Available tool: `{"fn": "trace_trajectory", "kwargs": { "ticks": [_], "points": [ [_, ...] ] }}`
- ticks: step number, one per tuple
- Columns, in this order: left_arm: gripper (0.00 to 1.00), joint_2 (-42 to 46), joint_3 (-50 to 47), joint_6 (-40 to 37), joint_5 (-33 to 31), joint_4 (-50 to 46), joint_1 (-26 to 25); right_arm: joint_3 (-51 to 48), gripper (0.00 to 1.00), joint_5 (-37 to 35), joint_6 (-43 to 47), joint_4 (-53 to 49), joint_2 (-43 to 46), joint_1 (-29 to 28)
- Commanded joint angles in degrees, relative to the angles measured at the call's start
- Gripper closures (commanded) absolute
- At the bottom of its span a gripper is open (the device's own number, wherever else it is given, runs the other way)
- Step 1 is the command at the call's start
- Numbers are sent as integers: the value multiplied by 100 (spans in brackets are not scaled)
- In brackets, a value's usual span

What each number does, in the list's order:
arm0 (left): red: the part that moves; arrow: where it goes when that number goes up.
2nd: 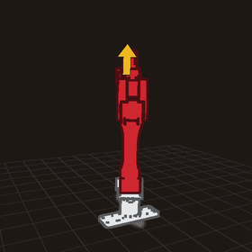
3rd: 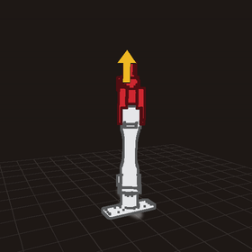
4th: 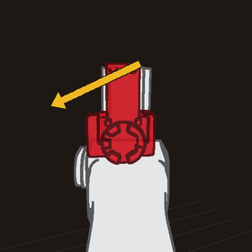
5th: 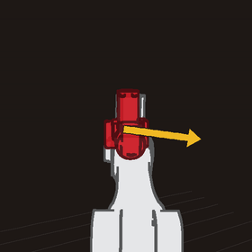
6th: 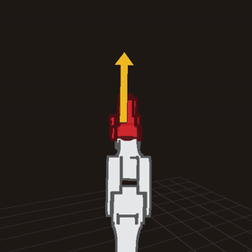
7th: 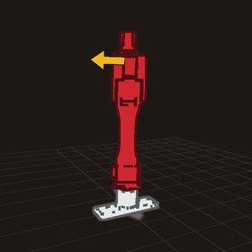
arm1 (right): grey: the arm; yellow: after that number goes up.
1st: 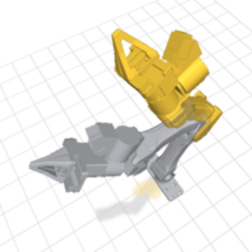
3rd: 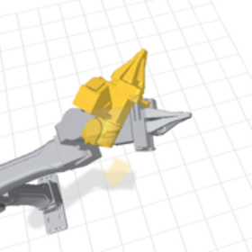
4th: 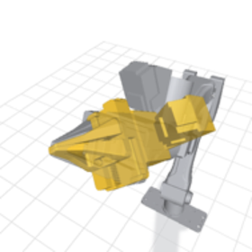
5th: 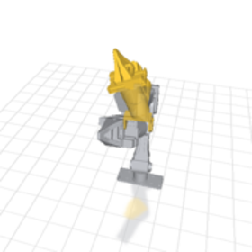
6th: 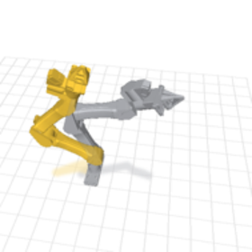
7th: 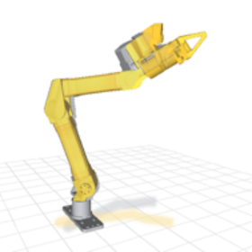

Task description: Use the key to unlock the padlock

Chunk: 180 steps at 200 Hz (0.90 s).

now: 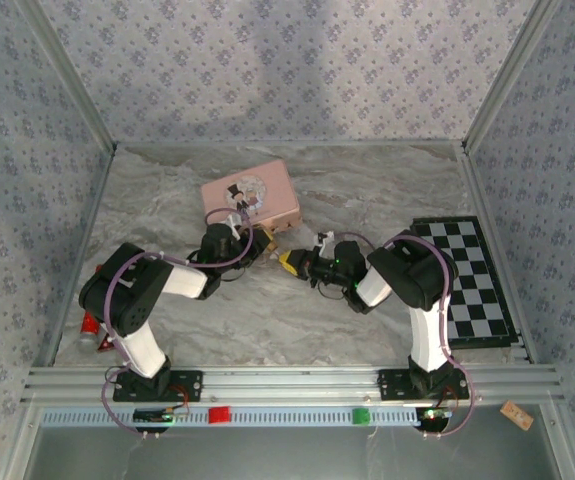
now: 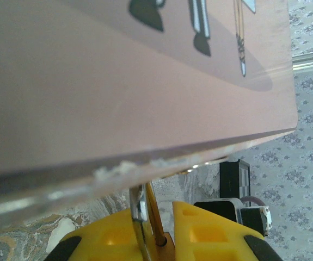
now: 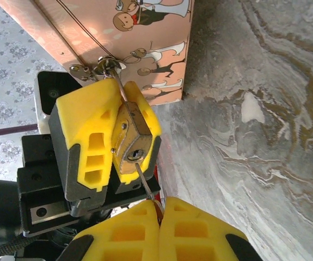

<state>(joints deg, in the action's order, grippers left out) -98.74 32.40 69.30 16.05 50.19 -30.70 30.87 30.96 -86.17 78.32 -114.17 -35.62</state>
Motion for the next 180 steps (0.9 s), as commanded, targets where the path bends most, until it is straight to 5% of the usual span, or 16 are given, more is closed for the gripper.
{"fn": "trace_trajectory", "kwargs": {
  "ticks": [1, 180],
  "points": [
    [96, -111, -109, 638, 570, 325, -67, 101, 100, 112, -27, 157, -31, -22],
    [98, -33, -83, 533, 610, 216, -112, 46, 100, 101, -14, 157, 41, -11]
  ]
}}
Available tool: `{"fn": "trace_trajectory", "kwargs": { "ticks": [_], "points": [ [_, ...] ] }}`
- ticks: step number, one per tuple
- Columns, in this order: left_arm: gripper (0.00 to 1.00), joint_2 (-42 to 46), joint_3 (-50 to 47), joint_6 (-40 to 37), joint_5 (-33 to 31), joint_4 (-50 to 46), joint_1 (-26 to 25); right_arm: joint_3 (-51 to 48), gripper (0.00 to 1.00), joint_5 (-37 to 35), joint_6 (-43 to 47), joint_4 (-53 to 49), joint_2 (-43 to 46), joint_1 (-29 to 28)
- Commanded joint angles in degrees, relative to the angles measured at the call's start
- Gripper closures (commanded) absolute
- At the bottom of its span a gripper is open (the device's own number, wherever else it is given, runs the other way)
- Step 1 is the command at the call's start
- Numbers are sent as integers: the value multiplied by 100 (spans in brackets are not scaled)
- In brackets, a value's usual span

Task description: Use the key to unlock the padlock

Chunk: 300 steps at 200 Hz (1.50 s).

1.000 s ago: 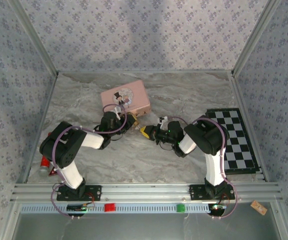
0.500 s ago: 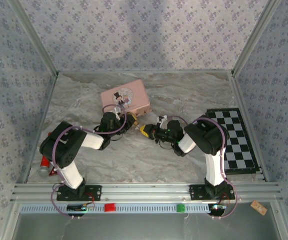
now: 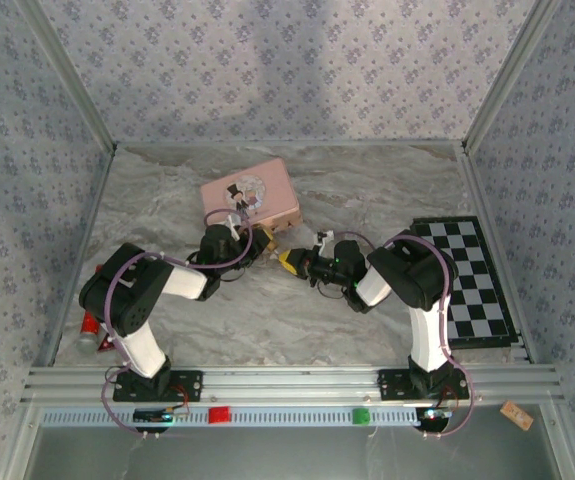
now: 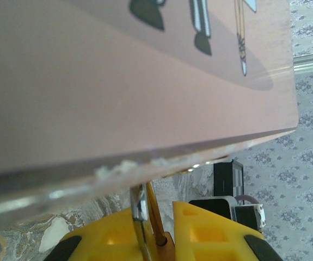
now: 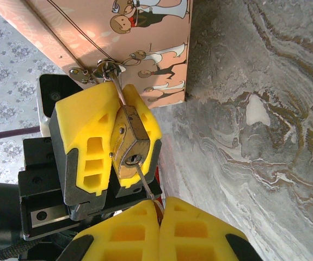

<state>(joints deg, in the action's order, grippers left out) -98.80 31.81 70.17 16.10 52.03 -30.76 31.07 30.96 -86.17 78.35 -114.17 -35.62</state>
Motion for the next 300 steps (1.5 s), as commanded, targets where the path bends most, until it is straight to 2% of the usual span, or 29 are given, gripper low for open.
{"fn": "trace_trajectory", "kwargs": {
  "ticks": [1, 60, 140, 184, 300],
  "points": [
    [98, -25, -25, 445, 601, 29, -105, 28, 100, 102, -14, 155, 43, -13],
    [99, -165, -141, 585, 640, 509, -105, 48, 100, 138, -47, 153, 97, -6],
    [100, 94, -184, 298, 642, 53, -105, 57, 100, 151, -47, 153, 112, 19],
    [100, -206, -264, 477, 796, 661, 57, 13, 100, 121, -70, 155, 150, 7],
    [100, -213, -353, 515, 842, 880, 11, 136, 100, 131, -158, 152, 140, -16]
  ]
}}
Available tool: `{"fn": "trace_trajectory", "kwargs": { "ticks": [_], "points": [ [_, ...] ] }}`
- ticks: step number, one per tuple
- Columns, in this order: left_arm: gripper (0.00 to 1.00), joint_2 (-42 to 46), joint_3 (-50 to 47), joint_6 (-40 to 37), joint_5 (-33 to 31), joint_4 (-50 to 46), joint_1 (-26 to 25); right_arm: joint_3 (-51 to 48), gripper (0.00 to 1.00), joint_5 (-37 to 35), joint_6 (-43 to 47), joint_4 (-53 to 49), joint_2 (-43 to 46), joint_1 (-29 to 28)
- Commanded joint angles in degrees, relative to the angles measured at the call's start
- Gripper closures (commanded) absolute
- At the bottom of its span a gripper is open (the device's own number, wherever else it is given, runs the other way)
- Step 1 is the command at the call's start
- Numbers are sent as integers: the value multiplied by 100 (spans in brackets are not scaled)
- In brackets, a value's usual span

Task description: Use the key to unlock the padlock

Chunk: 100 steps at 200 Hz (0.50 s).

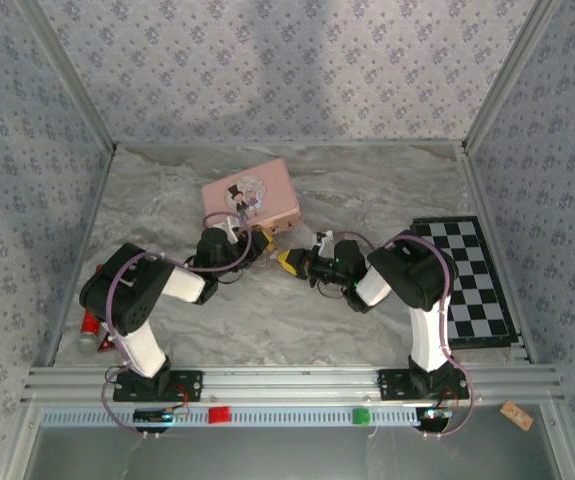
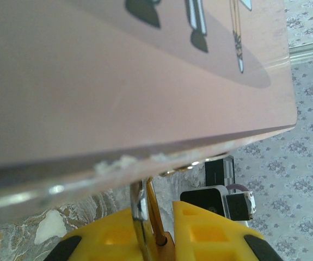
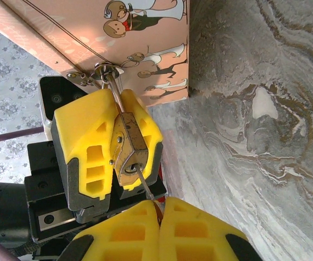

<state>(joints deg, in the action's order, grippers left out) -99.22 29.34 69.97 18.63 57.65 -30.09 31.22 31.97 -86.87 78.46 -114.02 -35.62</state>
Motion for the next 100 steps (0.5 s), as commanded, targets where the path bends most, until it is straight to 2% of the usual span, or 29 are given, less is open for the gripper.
{"fn": "trace_trajectory", "kwargs": {
  "ticks": [1, 100],
  "points": [
    [100, -174, -105, 535, 589, 327, -58, 121, 100, 30, -86, 142, 125, -16],
    [100, -151, -114, 536, 571, 391, -103, 103, 100, 3, -79, 140, 169, -24]
  ]
}}
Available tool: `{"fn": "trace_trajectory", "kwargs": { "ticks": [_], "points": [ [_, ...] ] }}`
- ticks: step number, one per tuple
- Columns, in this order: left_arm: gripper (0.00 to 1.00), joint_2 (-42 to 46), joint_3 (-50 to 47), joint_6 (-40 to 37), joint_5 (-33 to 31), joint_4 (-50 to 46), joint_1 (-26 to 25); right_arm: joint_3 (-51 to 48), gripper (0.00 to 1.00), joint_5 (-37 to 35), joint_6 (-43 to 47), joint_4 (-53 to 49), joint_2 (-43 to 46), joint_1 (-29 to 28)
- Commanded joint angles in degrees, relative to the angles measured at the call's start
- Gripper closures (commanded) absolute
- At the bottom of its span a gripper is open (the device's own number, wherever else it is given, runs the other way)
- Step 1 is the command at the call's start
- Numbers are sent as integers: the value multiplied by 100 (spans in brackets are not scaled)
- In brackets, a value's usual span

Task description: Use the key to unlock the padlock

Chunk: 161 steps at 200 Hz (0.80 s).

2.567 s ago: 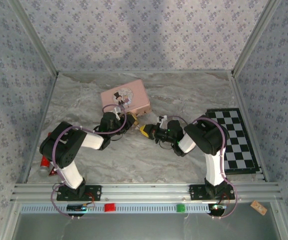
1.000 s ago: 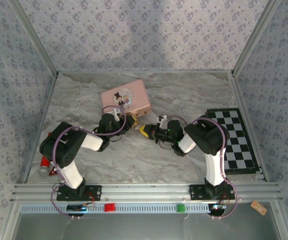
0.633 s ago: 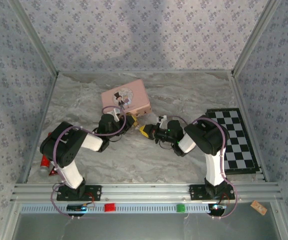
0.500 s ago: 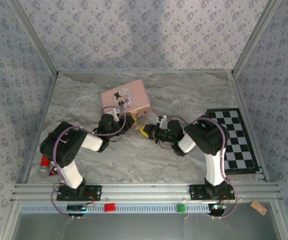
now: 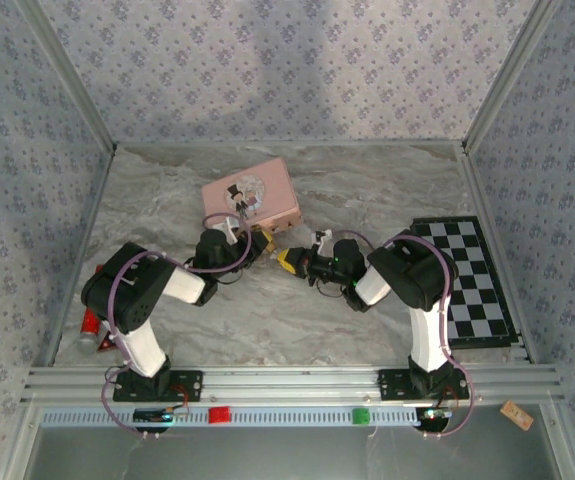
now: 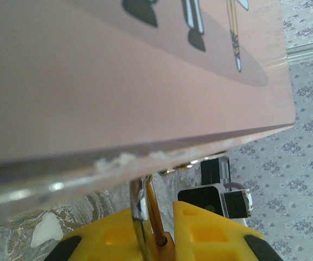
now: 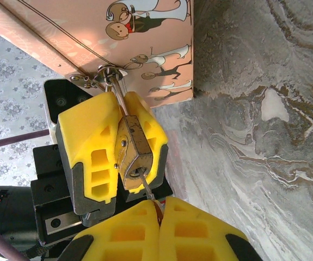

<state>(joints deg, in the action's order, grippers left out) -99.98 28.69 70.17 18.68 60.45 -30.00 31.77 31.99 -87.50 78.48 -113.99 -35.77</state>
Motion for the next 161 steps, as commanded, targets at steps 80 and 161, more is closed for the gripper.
{"fn": "trace_trajectory", "kwargs": {
  "ticks": [80, 161],
  "points": [
    [100, -74, -65, 507, 549, 138, -127, 55, 100, 40, -46, 140, 233, 34],
    [100, -100, -47, 540, 549, 231, -203, 220, 100, 71, -68, 135, 202, 36]
  ]
}}
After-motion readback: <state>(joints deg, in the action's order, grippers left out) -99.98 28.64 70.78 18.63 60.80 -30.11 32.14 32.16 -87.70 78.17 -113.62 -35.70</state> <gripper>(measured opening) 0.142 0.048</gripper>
